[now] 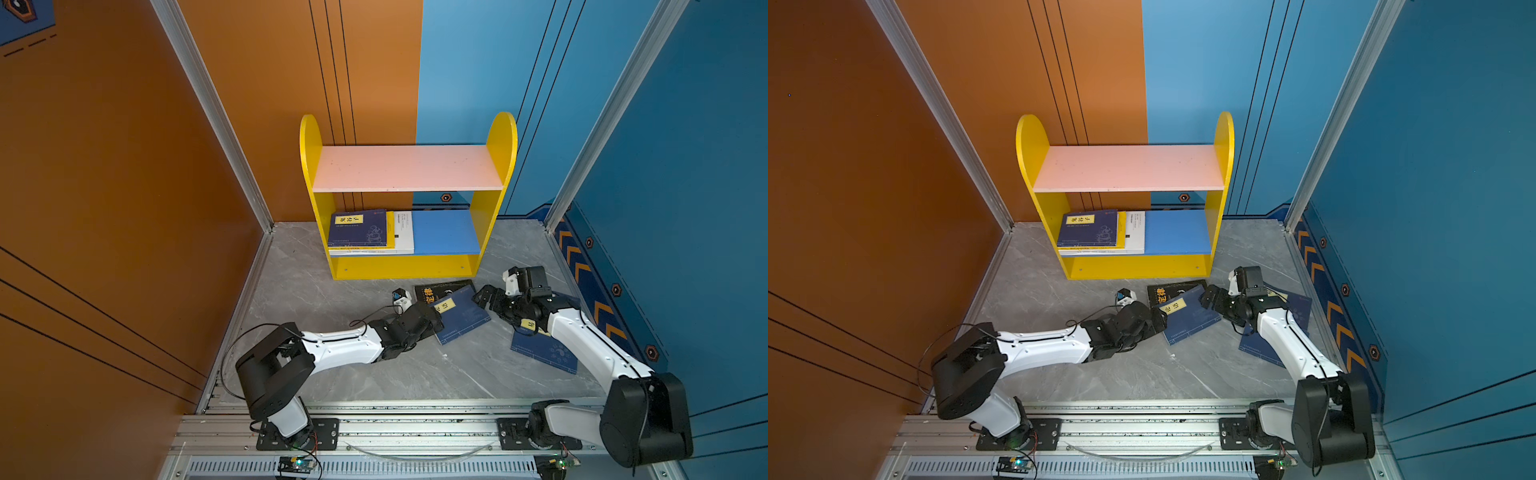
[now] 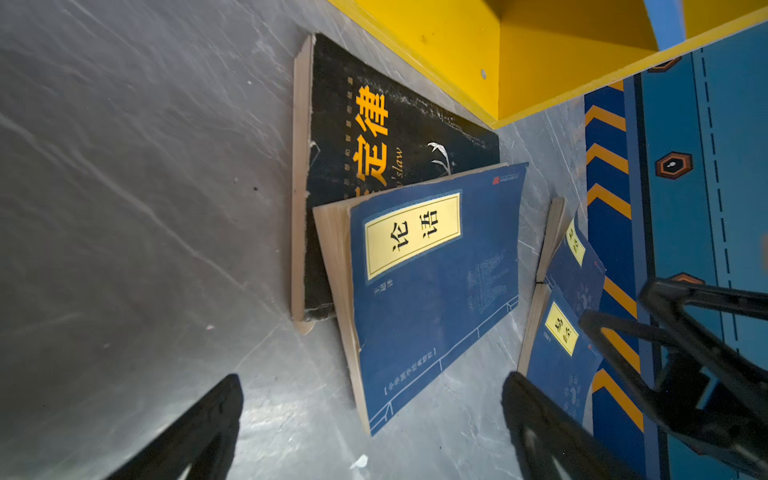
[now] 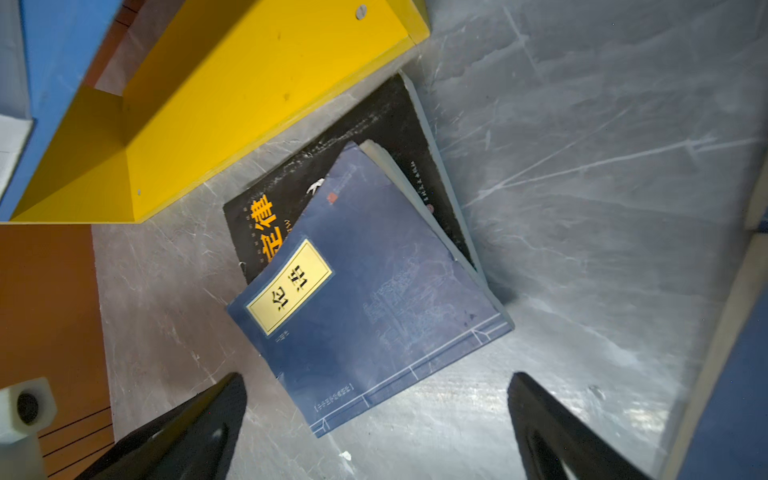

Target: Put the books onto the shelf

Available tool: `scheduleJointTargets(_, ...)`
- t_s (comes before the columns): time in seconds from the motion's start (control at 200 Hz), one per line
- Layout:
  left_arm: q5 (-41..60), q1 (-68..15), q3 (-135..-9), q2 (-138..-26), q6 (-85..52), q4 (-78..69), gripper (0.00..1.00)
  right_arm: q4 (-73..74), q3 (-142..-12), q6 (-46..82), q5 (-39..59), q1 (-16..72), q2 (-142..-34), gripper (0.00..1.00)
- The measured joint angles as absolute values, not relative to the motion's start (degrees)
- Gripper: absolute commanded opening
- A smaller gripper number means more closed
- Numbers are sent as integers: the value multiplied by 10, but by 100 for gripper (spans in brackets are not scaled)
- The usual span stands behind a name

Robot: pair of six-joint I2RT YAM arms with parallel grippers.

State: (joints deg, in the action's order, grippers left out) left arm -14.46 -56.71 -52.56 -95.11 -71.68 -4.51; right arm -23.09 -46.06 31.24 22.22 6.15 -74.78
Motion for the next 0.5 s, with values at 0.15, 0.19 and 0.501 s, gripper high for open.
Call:
scheduleJointTargets(0.15,-143,-570,-541,-991,-743,-50,98,-210,-461,313,229,54,-789,100)
scheduleJointTargets(0.19,-143,-572,-543,-996,-749,-50,98,-205,-461,313,229,53,-799,100)
scheduleJointTargets(0.501,-125,-580,-596,-1045,-775,-42,99,-176,-472,313,227,52,-890,98)
